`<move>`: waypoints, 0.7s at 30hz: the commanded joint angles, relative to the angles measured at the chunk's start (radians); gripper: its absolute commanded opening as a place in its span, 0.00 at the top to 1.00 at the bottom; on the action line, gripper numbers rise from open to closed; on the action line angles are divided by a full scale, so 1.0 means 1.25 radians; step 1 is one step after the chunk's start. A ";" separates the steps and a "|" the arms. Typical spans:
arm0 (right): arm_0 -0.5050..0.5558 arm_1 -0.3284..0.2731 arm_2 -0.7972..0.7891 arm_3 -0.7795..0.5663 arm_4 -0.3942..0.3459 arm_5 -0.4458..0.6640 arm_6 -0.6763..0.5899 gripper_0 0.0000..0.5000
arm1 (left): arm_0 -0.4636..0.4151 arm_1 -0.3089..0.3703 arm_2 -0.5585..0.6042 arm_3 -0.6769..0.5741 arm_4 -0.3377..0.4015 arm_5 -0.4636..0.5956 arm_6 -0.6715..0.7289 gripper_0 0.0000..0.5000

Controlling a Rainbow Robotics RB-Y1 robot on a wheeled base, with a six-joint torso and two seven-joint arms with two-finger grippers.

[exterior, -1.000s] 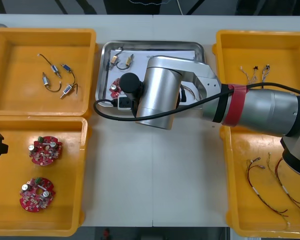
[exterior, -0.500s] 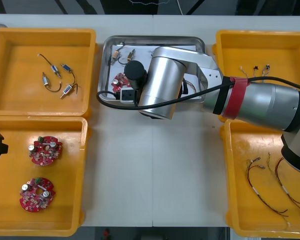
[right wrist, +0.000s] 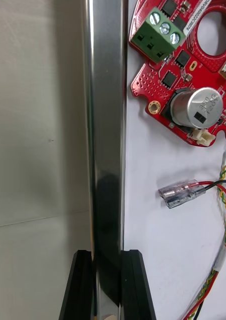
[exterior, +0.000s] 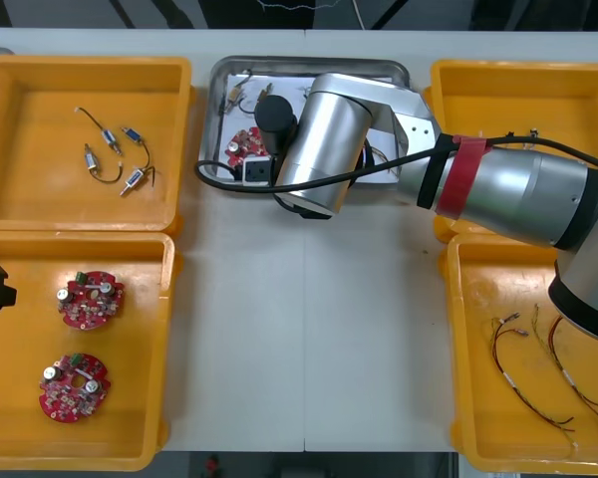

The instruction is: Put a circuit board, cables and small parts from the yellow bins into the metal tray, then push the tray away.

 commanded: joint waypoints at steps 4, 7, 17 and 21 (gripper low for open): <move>-0.052 0.018 -0.027 0.024 -0.006 -0.023 0.047 1.00 | 0.018 0.033 -0.009 -0.025 0.006 0.005 -0.077 0.00; -0.054 0.018 -0.027 0.034 -0.004 -0.029 0.056 1.00 | 0.018 0.033 -0.009 -0.025 0.006 0.005 -0.077 0.00; -0.054 0.018 -0.029 0.037 -0.001 -0.030 0.060 0.00 | 0.018 0.033 -0.009 -0.025 0.006 0.005 -0.077 0.00; -0.054 0.018 -0.038 0.039 -0.008 -0.028 0.060 0.00 | 0.018 0.033 -0.009 -0.025 0.006 0.005 -0.077 0.00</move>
